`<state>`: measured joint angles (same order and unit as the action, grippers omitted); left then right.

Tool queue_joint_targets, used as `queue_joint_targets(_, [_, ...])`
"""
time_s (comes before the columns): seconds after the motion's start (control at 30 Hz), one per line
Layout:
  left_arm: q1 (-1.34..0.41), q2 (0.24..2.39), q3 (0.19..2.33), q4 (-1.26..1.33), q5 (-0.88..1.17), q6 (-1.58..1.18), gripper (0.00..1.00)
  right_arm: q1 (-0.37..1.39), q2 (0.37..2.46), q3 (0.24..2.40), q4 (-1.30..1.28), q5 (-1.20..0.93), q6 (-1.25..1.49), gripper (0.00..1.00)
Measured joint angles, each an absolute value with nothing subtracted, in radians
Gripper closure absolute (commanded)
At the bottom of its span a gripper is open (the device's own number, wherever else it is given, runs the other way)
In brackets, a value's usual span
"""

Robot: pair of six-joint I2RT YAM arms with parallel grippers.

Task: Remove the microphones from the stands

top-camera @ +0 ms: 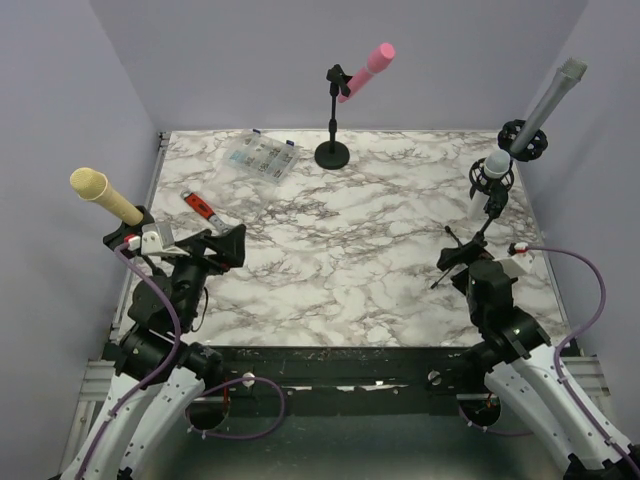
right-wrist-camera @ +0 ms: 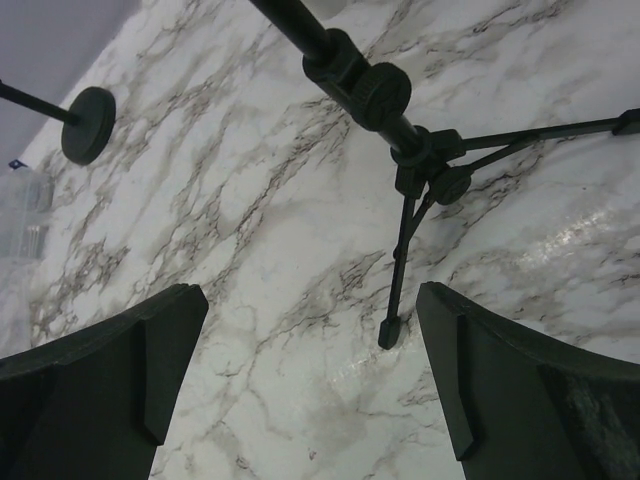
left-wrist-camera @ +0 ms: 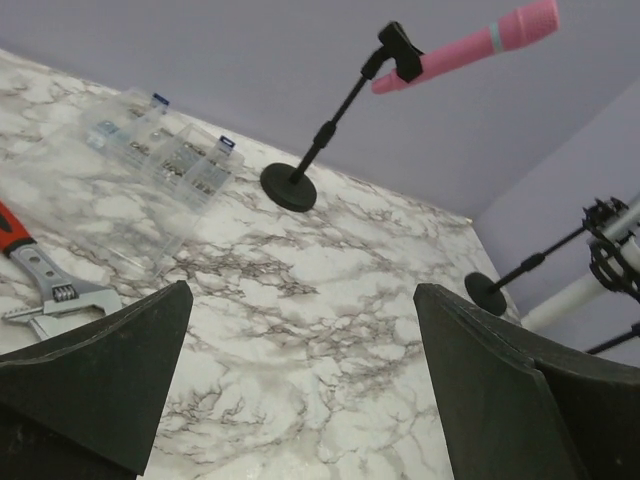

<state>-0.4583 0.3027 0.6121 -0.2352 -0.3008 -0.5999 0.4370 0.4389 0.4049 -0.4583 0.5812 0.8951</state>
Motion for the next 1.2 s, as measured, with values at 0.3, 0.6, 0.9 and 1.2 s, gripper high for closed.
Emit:
queue_joint_targets(0.3, [-0.458, 0.347, 0.704, -0.236, -0.040, -0.411, 0.01, 0.437, 0.420, 0.445, -0.426, 0.693, 0.793, 0.00])
queue_joint_targets(0.6, [-0.458, 0.348, 0.739, -0.227, 0.072, -0.282, 0.01, 0.437, 0.516, 0.553, -0.283, 0.796, 0.556, 0.01])
queue_joint_targets(0.9, [-0.458, 0.284, 0.690, -0.225, 0.133, -0.251, 0.01, 0.437, 0.690, 0.562, -0.097, 0.883, 0.364, 0.06])
queue_joint_targets(1.2, [-0.458, 0.248, 0.676, -0.223, 0.172, -0.250, 0.01, 0.437, 0.773, 0.477, 0.143, 0.886, 0.255, 0.07])
